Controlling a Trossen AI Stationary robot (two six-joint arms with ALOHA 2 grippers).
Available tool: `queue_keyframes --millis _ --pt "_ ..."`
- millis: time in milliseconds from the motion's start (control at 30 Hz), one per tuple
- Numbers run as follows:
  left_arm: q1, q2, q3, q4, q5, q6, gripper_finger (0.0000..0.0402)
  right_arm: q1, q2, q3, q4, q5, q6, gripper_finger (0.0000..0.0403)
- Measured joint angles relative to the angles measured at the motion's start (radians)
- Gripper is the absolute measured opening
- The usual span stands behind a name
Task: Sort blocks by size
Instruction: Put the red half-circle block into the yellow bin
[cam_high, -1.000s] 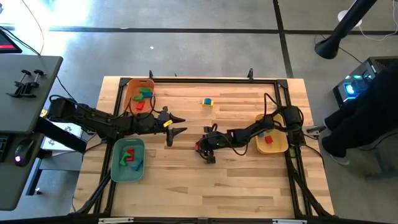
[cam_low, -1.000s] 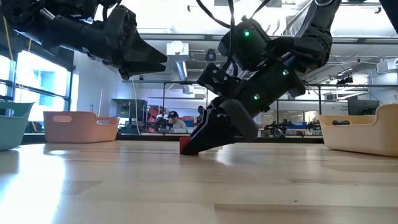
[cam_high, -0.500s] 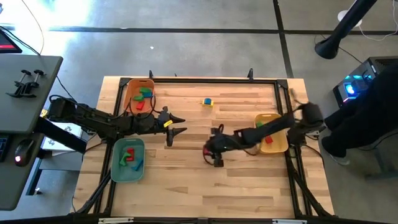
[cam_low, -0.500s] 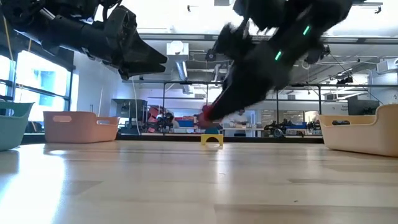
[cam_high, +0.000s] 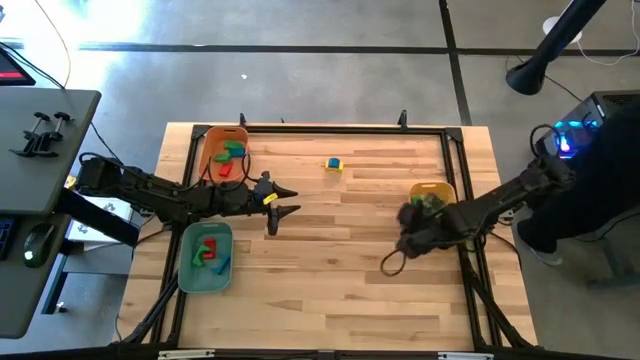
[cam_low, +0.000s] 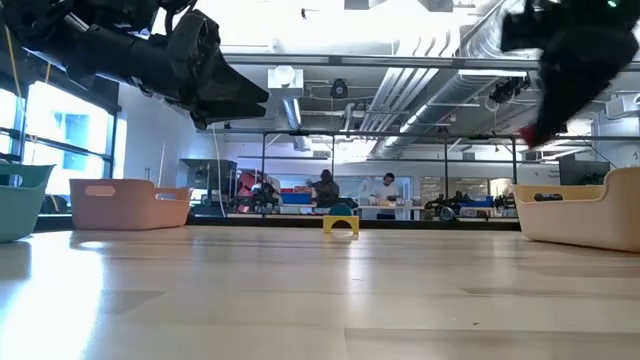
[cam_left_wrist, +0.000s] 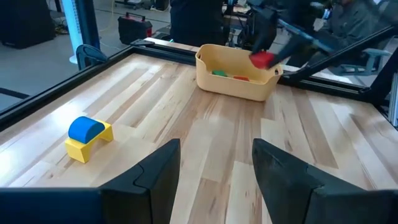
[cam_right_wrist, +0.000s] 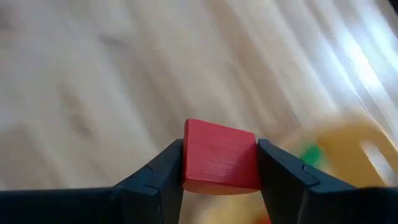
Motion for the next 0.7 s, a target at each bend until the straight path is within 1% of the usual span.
queue_keyframes --millis 67,133,300,367,467,567,700 --pt "0.0 0.0 0.0 0.0 0.0 0.0 0.0185 -0.002 -0.016 -0.023 -0.094 0.0 0.164 0.0163" --pt "0.0 0.0 0.0 0.0 0.0 0.0 0.0185 -0.016 -0.018 -0.056 -0.139 -0.018 0.284 0.0163" --pt "0.0 0.0 0.0 0.001 0.0 0.0 0.0185 -0.085 -0.019 -0.174 -0.137 -0.093 0.464 0.0164" --pt "0.0 0.0 0.0 0.001 0.0 0.0 0.0185 -0.119 -0.016 -0.214 -0.135 -0.119 0.479 0.0165" --pt "0.0 0.0 0.0 0.002 0.0 0.0 0.0185 -0.153 -0.012 -0.203 -0.108 -0.089 0.477 0.0174" --pt "0.0 0.0 0.0 0.002 0.0 0.0 0.0185 -0.187 -0.012 -0.205 -0.129 -0.088 0.466 0.019" --pt "0.0 0.0 0.0 0.004 -0.007 0.0 0.0185 -0.223 -0.013 -0.205 -0.151 -0.119 0.425 0.0215"
